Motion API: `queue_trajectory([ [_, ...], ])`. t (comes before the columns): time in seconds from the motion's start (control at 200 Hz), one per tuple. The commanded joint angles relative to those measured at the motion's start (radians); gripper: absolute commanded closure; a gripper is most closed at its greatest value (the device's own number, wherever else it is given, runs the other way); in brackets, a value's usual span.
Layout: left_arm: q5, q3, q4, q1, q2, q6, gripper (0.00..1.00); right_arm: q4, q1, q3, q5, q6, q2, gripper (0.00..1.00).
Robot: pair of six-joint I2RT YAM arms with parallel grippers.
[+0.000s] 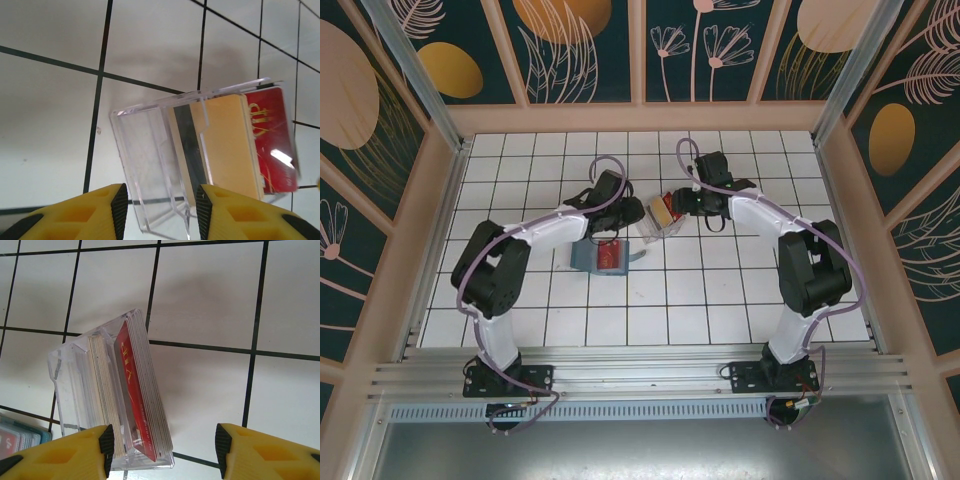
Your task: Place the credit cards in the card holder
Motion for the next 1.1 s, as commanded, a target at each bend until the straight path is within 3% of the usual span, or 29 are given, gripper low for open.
queue_trajectory([
  [0.0, 0.030, 0.060, 0.036, 0.007, 0.048, 0.023, 0.58, 0.028, -0.002, 0.000, -0.013, -0.017, 0.004, 0.42],
  [0.596, 0.078, 0.152, 0.083, 0.031, 0.214, 0.014, 0.57, 0.031, -0.001, 0.071, -0.016, -0.049, 0.080, 0.41],
  [1.091, 0.094, 0.113, 0.115, 0.031, 0.230, -0.004, 0.57, 0.011, 0.017, 0.078, -0.023, -0.055, 0.114, 0.40],
])
